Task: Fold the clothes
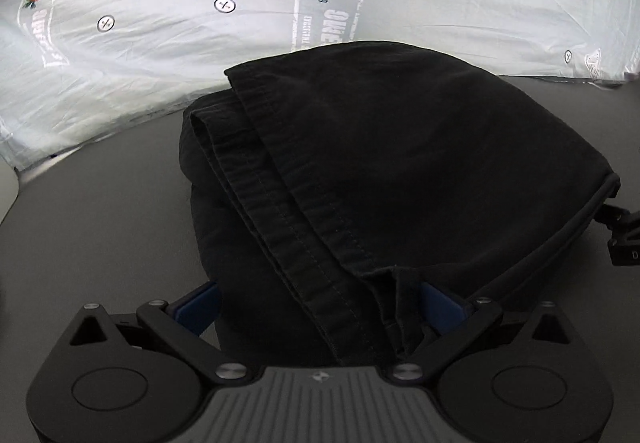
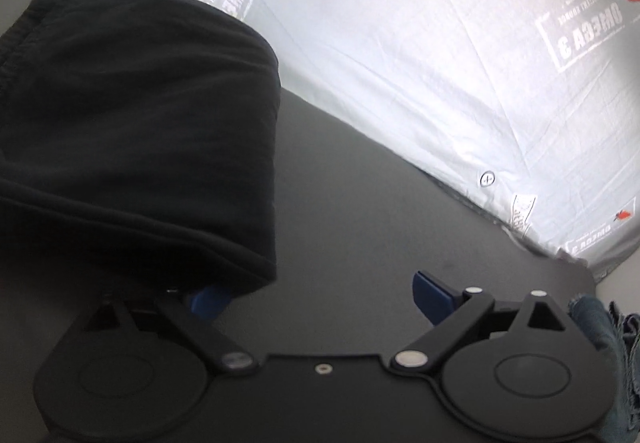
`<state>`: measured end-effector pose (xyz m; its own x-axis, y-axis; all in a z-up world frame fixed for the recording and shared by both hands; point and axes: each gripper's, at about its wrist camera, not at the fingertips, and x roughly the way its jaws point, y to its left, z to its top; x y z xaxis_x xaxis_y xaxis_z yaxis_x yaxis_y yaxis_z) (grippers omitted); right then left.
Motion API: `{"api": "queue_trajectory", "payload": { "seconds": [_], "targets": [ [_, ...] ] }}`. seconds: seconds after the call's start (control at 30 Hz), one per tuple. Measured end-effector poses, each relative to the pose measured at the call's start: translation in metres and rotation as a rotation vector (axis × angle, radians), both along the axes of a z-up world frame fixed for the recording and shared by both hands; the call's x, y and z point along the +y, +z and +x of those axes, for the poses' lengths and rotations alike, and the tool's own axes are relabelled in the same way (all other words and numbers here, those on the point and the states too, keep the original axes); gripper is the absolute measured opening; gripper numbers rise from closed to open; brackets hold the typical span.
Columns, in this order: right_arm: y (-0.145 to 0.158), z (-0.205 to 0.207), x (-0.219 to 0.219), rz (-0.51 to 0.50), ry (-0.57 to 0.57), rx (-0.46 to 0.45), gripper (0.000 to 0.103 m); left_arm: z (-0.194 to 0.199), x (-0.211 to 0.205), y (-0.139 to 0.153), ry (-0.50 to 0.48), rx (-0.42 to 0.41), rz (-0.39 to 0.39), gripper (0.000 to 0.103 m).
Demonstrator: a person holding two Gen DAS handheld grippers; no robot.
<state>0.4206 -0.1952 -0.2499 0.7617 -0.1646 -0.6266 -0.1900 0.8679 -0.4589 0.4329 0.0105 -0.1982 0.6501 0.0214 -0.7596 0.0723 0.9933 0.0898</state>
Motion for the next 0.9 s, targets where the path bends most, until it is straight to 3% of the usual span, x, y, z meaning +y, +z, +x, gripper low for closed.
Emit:
{"api": "queue_trajectory", "payload": {
  "seconds": [0.17,0.37,0.57,0.67,0.77,0.83,0.9],
  "targets": [
    [0.008,-0.018,-0.034,0.145,-0.041,0.056,0.096,0.008,0.018,0.009,0.052,0.082,-0.111,0.103],
    [0.038,-0.034,-0.064,0.407,-0.084,0.042,0.096,-0.01,0.052,0.036,0.091,0.011,-0.24,0.103],
    [0.069,0.009,-0.083,0.662,-0.109,0.022,0.1,0.009,0.092,0.039,0.17,-0.003,-0.361,0.103],
    [0.071,0.044,-0.064,0.632,-0.049,0.04,0.101,0.029,0.106,0.029,0.204,0.043,-0.43,0.103],
    [0.064,0.078,-0.039,0.552,0.002,0.084,0.101,0.056,0.115,0.01,0.222,0.117,-0.438,0.103],
    [0.059,0.099,-0.022,0.523,0.05,0.117,0.101,0.068,0.118,0.003,0.232,0.126,-0.448,0.103],
    [0.052,0.116,-0.009,0.522,0.097,0.162,0.101,0.078,0.122,-0.004,0.233,0.13,-0.511,0.103]
  ]
}}
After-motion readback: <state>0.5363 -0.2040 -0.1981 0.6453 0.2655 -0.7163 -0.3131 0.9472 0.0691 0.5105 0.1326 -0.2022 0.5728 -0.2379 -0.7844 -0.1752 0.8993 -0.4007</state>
